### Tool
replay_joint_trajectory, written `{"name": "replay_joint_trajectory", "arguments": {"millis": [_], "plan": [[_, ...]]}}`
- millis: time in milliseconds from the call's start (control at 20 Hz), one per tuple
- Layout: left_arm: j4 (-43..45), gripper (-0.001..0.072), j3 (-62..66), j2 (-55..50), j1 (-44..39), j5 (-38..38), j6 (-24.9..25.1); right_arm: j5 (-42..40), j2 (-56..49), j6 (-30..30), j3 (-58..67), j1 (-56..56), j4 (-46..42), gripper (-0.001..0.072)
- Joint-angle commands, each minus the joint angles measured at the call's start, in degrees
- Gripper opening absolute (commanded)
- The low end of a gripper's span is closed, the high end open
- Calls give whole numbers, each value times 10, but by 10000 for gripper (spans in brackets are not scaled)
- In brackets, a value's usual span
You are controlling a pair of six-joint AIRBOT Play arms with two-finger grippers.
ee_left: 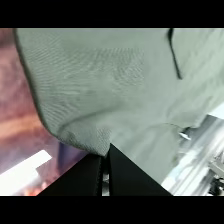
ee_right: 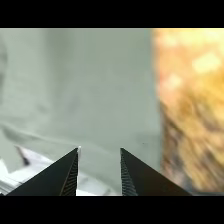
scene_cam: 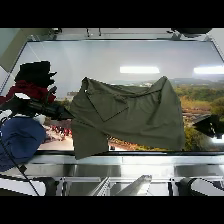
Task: Fold the shirts.
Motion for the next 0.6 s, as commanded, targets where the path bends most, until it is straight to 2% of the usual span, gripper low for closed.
{"name": "replay_joint_trajectory", "arguments": {"millis": [0, 50, 250, 550], "plan": [[-15, 23, 1, 1, 13, -9, 12, -50, -8, 3, -79, -2, -51, 327], [-16, 23, 1, 0, 16, -10, 12, -65, -16, -4, -101, 6, -52, 410], [-15, 23, 1, 1, 15, -18, 13, -99, -43, -9, -123, 19, -62, 411], [-15, 23, 1, 1, 17, -17, 13, -65, -54, -7, -124, 47, -56, 411]]}}
